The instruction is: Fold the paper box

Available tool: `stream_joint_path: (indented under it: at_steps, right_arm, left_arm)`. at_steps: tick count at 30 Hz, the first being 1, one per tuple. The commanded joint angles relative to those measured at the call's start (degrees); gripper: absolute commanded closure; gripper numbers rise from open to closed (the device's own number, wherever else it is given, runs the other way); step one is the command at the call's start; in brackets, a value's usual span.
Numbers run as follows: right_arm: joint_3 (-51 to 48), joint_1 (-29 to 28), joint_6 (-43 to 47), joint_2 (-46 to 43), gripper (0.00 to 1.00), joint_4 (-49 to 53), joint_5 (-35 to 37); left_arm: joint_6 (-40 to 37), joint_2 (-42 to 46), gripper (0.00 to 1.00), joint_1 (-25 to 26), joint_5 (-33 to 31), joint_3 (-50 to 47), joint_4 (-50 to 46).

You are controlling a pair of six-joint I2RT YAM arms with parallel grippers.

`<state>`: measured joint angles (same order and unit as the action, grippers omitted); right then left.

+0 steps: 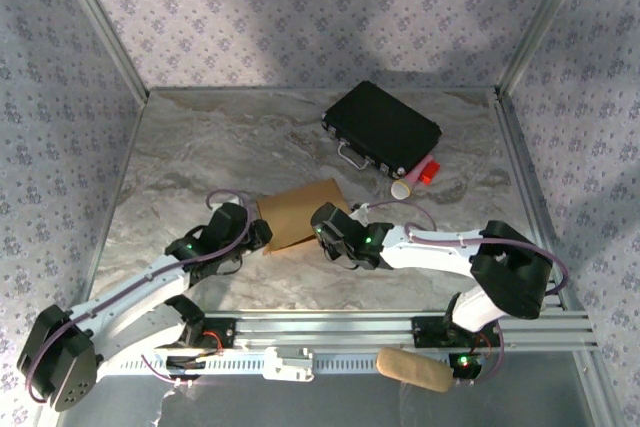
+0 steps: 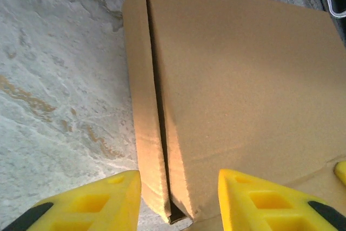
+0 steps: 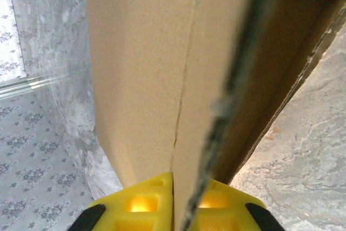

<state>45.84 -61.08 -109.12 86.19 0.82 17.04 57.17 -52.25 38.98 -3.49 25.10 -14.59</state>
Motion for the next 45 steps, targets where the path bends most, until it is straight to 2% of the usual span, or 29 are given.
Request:
stream_joint_path:
  at_steps: [1,4,6,10,14,19,22,26,28,31,45]
  right_arm:
    - [-1.3,0.3,1.8,1.1,0.79,5.1,-1.4]
    - [-1.3,0.4,5.2,-1.3,0.51,8.6,-0.9]
    - [-0.8,0.7,10.1,-4.2,0.38,12.9,0.1]
    - [0.1,2.6,24.2,-10.5,0.32,18.5,-1.0]
    - [0.3,7.5,40.0,-16.2,0.30,17.3,-8.4]
    - [6.8,15.0,55.1,-16.2,0.29,24.2,-18.6]
    - [7.4,22.0,62.2,-15.0,0.30,23.9,-23.6]
    - [9.4,27.7,70.4,-11.6,0.31,25.2,-27.8]
    - [10.6,29.0,72.6,-8.5,0.34,24.8,-31.3]
    - [12.9,29.2,77.6,-3.7,0.40,26.0,-31.6]
    - [11.9,28.3,80.6,5.6,0.65,24.6,-27.4]
  left_arm:
    - [0.4,-1.3,0.60,-0.2,2.0,0.2,4.2]
    - [-0.5,-1.8,0.60,-0.4,0.6,0.4,2.6]
    - [-1.4,-1.8,0.59,-0.6,0.4,0.3,2.5]
    - [-3.5,-2.6,0.56,-2.0,1.9,0.8,2.1]
    - [-5.1,-2.7,0.52,-4.0,4.7,0.7,3.5]
    - [-5.7,-3.8,0.47,-4.5,6.7,1.9,4.9]
    - [-5.8,-4.1,0.44,-4.6,6.7,2.7,4.8]
    - [-6.8,-6.0,0.43,-5.2,8.0,4.0,4.1]
    - [-7.1,-6.9,0.43,-5.3,8.2,4.4,4.1]
    - [-7.2,-7.4,0.43,-5.4,8.2,4.3,4.9]
    - [-6.9,-11.0,0.50,-5.5,7.7,1.5,7.9]
